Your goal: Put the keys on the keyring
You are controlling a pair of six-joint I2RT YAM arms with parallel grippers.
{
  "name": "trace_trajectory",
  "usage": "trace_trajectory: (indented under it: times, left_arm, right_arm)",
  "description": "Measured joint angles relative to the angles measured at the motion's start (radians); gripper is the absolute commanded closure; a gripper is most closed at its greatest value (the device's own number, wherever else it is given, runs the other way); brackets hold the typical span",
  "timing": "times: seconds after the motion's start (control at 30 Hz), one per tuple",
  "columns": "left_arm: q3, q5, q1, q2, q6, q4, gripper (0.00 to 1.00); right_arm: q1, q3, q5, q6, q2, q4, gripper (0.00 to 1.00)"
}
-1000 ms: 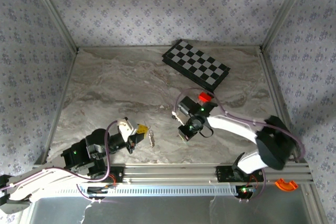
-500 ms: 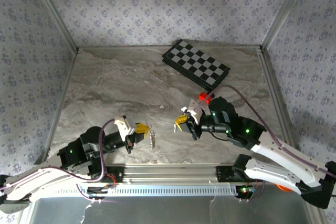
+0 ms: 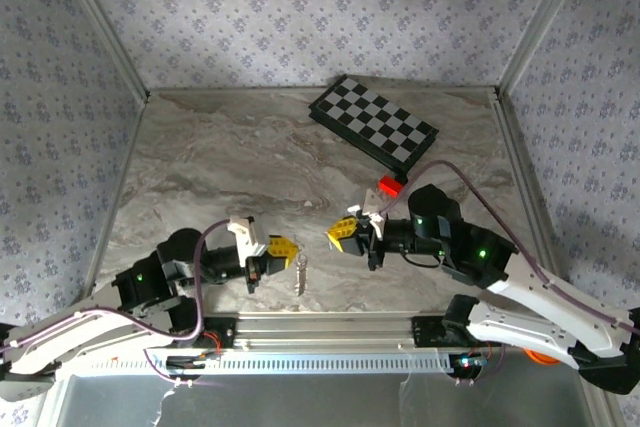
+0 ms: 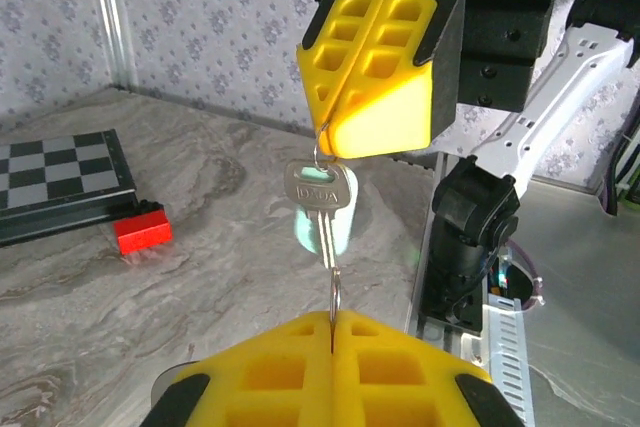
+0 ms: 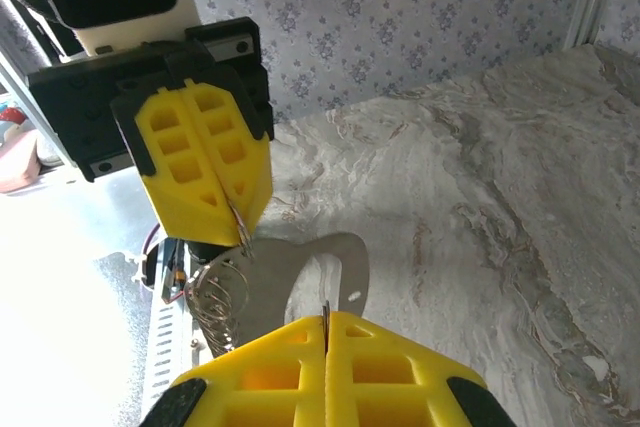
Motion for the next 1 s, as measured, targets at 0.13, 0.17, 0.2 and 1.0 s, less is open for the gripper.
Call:
trace_trajectory:
  times: [0.13,0.17,0.2,1.0]
  left_arm:
    - [0.006,0.014,-0.001,0.039,0.005,0.028,1.0]
    - [0.007,0.016,-0.001,0.045,0.005,0.034,1.0]
    - [0.007,0.019,-0.001,0.055,0.007,0.041,1.0]
    - [0.014,0.03,-0.013,0.085,0.02,0.091,1.0]
  right_arm:
    - [0.066,0.001,0.058,-0.001,-0.029,-0.031,1.0]
    - [0.078,0.001,0.07,-0.001,-0.04,-0.034,1.0]
    - [0.086,0.001,0.082,-0.001,-0.051,-0.038,1.0]
    - [0.165,0.037,0.244,0.003,-0.008,-0.076,1.0]
